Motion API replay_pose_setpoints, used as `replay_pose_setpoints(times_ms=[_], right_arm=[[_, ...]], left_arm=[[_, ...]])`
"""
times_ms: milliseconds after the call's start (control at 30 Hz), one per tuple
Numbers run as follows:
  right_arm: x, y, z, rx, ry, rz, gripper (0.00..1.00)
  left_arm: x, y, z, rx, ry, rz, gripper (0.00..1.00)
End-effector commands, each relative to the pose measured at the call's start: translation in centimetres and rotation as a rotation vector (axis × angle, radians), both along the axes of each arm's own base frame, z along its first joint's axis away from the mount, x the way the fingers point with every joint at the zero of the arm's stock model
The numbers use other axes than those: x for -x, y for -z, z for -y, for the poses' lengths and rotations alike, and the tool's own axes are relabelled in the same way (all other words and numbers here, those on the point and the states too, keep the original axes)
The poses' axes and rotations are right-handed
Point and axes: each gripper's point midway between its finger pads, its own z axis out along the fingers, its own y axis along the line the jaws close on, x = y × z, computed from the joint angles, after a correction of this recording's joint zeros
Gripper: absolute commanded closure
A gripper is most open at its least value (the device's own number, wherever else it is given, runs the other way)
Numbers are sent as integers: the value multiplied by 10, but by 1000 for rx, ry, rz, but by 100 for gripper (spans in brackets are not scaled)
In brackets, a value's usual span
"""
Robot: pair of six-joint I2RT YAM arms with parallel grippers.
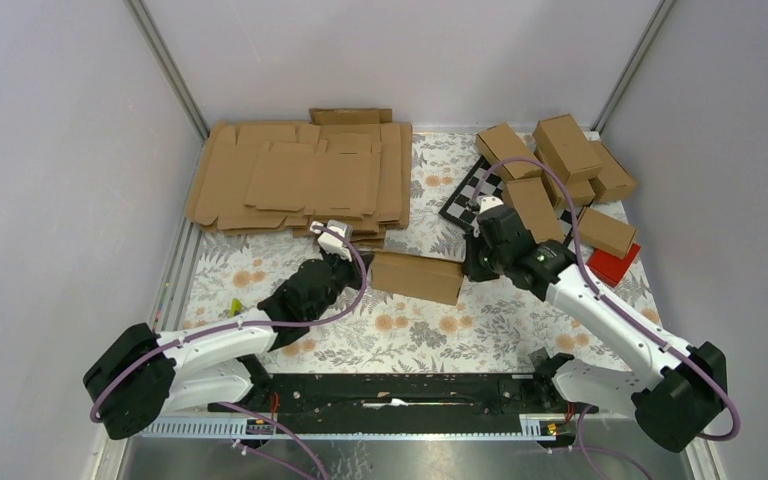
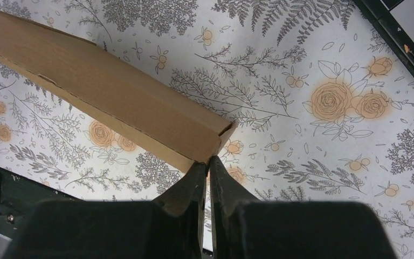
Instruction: Fold the paper box
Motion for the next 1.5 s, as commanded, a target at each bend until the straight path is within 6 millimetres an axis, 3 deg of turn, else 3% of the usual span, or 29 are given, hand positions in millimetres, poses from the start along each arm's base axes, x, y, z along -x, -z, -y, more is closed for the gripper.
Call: replay_pose_setpoints(times_ms=[0,333,533,867,1233,1467], right_arm=[[1,-11,-4,-13,39,-71,94],[9,-22,-4,3,92,-190,92],[9,-28,-9,-76,128,-243,94],[3,-25,-16,-155,252,-293,97],[21,11,3,-170,324,-239,100],[30,29,9,-53,296,-199,97]], left_arm=[[4,14,2,-62,33,-43,100],[5,18,7,-107,33,-46,100],[6,18,10,-139,26,-33,100],[10,20,15,-175,21,-21,100],[12,24,13,-154,17,-38,100],[12,24,13,-161,16,-39,100]])
